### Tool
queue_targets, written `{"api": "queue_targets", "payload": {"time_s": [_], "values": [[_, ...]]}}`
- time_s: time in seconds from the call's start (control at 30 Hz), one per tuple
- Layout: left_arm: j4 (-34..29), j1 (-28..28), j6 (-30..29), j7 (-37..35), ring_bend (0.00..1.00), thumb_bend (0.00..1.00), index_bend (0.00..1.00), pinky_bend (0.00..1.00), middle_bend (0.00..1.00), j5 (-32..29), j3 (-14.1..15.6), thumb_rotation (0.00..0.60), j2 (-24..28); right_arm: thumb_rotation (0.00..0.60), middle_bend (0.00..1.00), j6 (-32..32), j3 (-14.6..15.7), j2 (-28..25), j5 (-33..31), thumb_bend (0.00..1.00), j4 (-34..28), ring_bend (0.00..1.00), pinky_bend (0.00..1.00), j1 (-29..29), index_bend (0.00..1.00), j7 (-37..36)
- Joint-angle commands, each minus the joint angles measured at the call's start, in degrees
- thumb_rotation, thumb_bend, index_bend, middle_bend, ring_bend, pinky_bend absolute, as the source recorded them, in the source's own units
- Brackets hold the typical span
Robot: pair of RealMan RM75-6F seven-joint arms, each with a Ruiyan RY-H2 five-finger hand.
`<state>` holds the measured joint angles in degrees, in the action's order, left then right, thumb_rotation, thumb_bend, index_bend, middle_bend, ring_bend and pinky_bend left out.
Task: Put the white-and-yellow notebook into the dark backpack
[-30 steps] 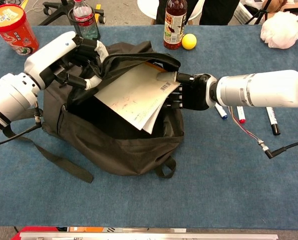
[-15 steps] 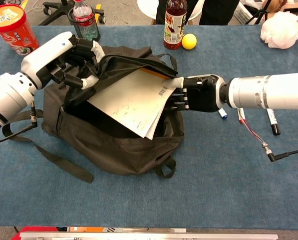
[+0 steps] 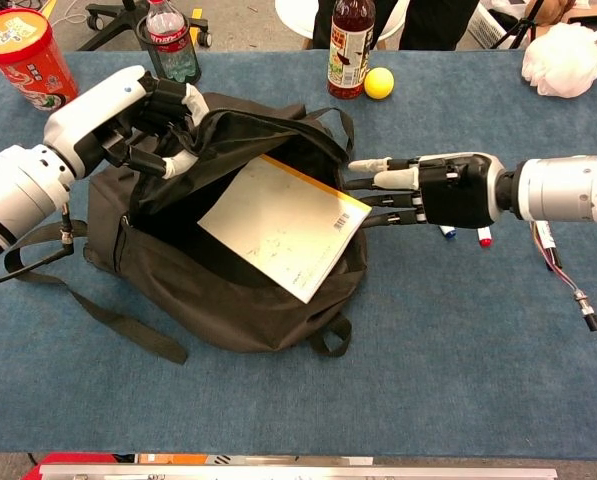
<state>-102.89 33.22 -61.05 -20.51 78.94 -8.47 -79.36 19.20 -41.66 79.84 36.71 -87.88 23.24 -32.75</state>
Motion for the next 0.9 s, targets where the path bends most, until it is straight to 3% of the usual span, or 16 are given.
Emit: {"api": "queue_targets", "payload": {"time_s": [0.03,0.4,0.67,0.9], "values": [[0.09,0.01,0.11,-0.13,0.61,0.44,0.58,0.77,0.60,-0.13,-0.05,0.600,0.07,0.600,0.06,0.78,-0.92,-1.31,-0.67,0.52,-0.51,0.00,0.15,-1.21,0.00,1.62],[0.23,0.10,0.28,-0.37,0.61,0.44,0.58,0.77,0.60,-0.48,-0.37,0.600,0.08,0.600,0.07,4.28,1.18,-3.86,-3.47,0.52,-3.12,0.00,0.15,-2.36,0.00,2.60],[0.15,0.00,0.20,-0.19,0.61,0.44,0.58,0.77,0.60,-0.58,-0.37,0.600,0.12,0.600,0.07,2.86,3.47,-4.74,-3.70,0.52,-4.39,0.00,0.15,-1.10,0.00,2.99],[0.27,-0.08,0.36,-0.19,0.61,0.44,0.58,0.77,0.60,-0.90,-0.37,0.600,0.23,0.600,0.07,3.45,3.31,-6.36,-4.64,0.52,-6.26,0.00,0.15,-1.82,0.00,3.91]]}}
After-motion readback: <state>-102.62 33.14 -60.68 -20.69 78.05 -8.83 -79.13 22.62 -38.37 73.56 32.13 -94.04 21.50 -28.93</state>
